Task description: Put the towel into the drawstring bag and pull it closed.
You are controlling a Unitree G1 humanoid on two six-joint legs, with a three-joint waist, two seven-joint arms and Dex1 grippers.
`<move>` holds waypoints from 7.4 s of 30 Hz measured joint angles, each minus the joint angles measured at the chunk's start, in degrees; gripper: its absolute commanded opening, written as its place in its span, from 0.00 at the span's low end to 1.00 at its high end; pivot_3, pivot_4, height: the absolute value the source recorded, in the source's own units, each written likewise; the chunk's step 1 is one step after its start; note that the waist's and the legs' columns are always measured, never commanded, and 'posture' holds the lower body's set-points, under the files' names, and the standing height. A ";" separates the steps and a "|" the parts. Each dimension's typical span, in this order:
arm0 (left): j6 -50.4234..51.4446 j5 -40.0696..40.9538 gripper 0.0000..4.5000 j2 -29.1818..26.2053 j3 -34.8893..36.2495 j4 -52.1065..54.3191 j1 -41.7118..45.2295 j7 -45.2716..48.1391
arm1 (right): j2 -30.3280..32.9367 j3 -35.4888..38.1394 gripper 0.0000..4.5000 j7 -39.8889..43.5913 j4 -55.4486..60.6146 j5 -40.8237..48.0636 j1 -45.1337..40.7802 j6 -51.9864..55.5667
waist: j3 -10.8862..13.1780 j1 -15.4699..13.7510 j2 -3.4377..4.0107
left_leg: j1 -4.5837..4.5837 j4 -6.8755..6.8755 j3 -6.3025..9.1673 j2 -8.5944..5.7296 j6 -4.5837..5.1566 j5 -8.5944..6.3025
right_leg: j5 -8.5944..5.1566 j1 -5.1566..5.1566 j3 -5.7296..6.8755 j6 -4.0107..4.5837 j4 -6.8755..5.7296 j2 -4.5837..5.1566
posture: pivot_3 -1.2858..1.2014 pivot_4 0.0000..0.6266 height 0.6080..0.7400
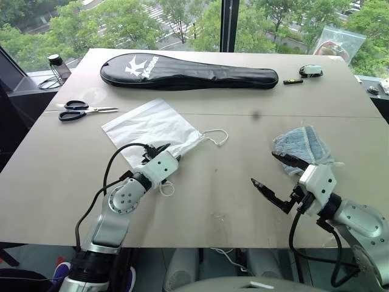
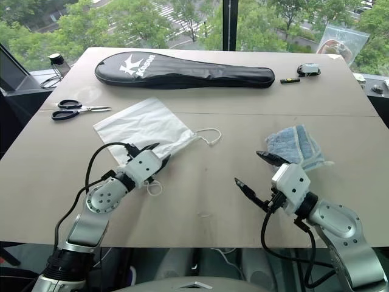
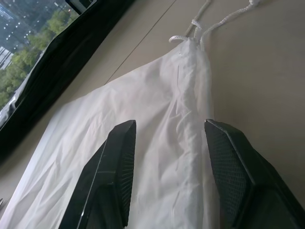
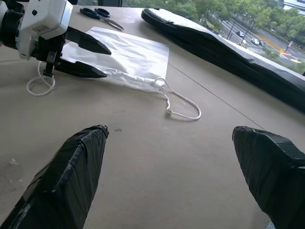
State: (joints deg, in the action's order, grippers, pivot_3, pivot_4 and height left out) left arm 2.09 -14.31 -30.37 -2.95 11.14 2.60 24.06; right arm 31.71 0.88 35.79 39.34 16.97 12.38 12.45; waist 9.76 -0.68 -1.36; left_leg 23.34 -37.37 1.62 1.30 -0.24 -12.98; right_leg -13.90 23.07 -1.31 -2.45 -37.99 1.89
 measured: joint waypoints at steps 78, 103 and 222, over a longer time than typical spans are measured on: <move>50.23 38.37 0.00 3.52 1.41 -8.74 24.98 12.33 | -5.59 -6.91 0.01 5.80 -18.26 8.38 -28.07 36.08 | -0.07 2.99 -0.33 | -0.16 0.35 0.07 0.08 0.00 -0.01 | -0.19 0.03 -0.18 -0.10 0.00 -0.19 | 0.52 0.24 1.00; 59.90 46.23 0.00 4.79 5.81 -4.93 24.61 9.24 | -16.67 -23.60 0.01 5.24 -42.78 -8.73 -45.14 16.15 | 0.01 2.35 -0.22 | 0.43 0.10 0.26 -0.07 -0.03 0.01 | -0.04 0.39 0.18 0.11 -0.05 0.01 | 0.52 0.24 1.00; 19.94 38.12 0.00 -17.84 4.80 -14.04 26.71 42.28 | -21.95 -22.18 0.20 -10.80 -66.39 -26.79 -50.23 -12.95 | 0.20 2.89 0.04 | 0.47 0.33 0.11 -0.02 -0.05 0.02 | -0.08 0.61 0.07 0.19 -0.08 -0.08 | 0.52 0.24 1.00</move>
State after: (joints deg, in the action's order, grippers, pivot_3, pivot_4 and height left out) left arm 22.03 23.80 -48.21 1.85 -2.90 29.31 66.34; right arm 9.77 -21.30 24.98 -27.05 -9.82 -37.86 -0.50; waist 9.96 2.21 -1.33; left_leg 23.81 -37.04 1.73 1.28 -0.29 -12.96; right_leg -13.99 23.68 -1.24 -2.26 -38.07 1.81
